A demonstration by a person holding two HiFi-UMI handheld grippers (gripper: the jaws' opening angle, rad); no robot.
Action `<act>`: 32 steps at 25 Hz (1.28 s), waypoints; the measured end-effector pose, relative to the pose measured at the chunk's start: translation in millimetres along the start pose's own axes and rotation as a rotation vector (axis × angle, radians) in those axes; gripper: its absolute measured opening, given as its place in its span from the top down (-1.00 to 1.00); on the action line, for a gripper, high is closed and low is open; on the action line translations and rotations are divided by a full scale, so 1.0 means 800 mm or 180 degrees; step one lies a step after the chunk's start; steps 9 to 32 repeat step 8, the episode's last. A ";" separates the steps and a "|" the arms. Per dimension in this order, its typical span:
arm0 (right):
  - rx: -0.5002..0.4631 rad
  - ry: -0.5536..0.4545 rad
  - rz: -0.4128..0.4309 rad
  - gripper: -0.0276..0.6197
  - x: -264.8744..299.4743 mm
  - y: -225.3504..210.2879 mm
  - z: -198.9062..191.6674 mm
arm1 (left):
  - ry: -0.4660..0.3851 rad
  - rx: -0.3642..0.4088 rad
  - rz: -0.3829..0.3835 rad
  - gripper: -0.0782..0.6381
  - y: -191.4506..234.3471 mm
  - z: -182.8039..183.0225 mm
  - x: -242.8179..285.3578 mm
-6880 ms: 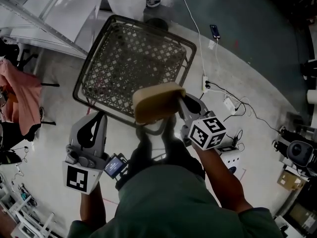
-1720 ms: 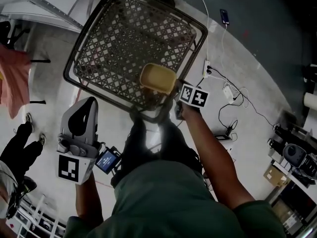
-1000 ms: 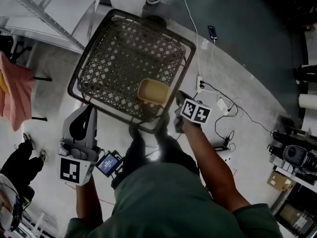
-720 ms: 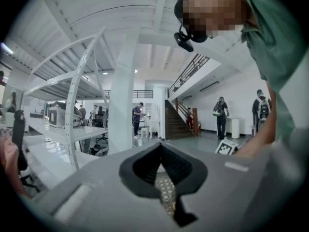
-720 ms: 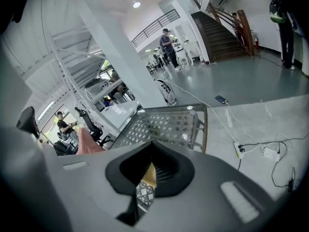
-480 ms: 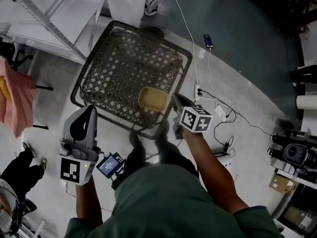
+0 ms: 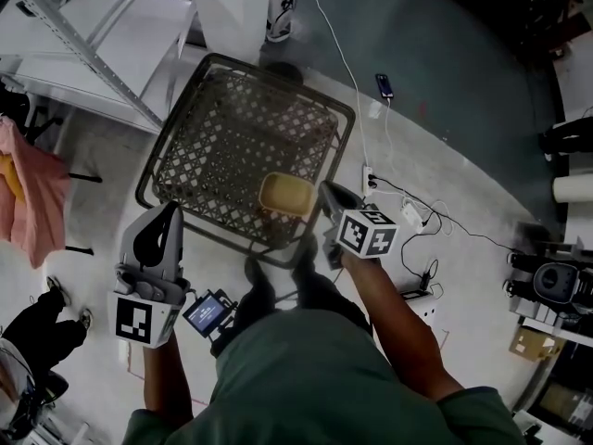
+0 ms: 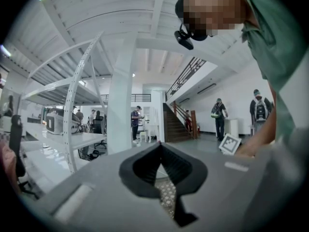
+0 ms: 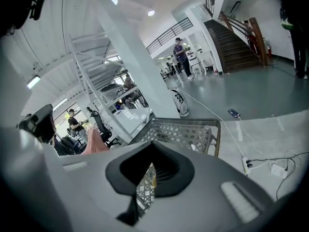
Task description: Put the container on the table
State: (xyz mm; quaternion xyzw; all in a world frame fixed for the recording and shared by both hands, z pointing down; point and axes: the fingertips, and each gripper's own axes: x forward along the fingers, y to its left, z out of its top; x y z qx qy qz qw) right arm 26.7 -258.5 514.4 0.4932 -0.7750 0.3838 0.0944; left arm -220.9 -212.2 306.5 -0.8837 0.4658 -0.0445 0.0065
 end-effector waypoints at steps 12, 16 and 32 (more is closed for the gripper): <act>0.0032 0.0010 0.0012 0.91 -0.022 0.029 0.009 | 0.0191 -0.0098 -0.0117 0.78 0.006 0.017 -0.006; 0.0032 0.0010 0.0012 0.91 -0.022 0.029 0.009 | 0.0191 -0.0098 -0.0117 0.78 0.006 0.017 -0.006; 0.0032 0.0010 0.0012 0.91 -0.022 0.029 0.009 | 0.0191 -0.0098 -0.0117 0.78 0.006 0.017 -0.006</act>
